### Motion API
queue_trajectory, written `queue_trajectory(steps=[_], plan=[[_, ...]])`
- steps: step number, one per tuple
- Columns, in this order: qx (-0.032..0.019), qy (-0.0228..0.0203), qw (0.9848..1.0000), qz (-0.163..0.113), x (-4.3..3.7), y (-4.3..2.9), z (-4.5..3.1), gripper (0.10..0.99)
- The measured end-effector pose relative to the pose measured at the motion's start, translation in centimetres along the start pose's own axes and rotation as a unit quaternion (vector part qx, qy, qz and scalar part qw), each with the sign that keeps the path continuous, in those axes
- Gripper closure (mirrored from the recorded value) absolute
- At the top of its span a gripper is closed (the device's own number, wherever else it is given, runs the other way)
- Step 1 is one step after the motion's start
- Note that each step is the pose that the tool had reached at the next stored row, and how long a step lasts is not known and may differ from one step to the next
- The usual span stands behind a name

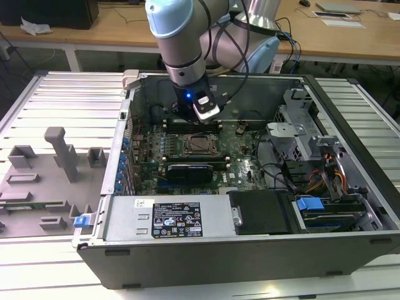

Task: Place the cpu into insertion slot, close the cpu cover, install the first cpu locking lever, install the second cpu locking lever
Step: 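Install the first cpu locking lever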

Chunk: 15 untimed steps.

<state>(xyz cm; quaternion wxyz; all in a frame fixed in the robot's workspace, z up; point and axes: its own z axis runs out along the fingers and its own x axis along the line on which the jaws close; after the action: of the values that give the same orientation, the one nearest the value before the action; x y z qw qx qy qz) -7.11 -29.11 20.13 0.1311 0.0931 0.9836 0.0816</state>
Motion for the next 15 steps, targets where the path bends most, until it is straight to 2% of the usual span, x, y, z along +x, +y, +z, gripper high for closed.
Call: queue_trajectory(steps=[7, 15], plan=[[0.0074, -0.0033, 0.9999, 0.013, 0.14, -0.04, 0.49, 0.980], [0.0092, -0.0042, 0.9998, 0.016, 0.06, -0.04, 0.68, 0.980]])
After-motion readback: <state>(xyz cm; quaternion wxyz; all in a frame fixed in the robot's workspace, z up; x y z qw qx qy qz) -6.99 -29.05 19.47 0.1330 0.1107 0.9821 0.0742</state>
